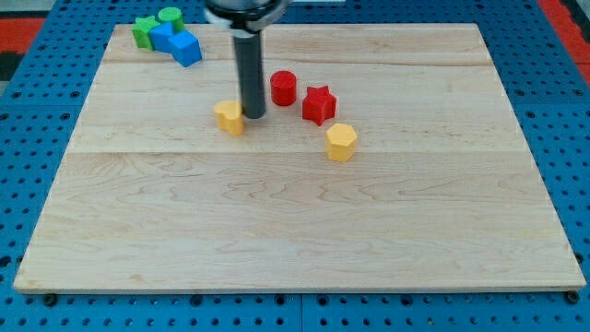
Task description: Slide the red circle to the red star
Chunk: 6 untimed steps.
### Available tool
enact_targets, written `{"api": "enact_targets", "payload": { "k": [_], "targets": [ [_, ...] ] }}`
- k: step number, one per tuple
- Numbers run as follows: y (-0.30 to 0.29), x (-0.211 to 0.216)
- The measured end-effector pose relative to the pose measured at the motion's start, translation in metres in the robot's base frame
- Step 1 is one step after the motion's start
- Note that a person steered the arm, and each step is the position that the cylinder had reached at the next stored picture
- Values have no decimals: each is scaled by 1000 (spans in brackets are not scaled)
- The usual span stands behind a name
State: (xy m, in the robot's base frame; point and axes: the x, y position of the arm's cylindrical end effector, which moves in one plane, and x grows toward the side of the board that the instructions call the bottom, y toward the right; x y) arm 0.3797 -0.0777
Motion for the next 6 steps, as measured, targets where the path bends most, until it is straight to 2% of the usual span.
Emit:
{"api": "enact_targets", "payload": {
  "k": [2,3,4,5,6],
  "targets": [
    [-36,-2],
    [-40,-21],
    [-24,-59],
    [34,-72],
    [56,-72]
  ]
}}
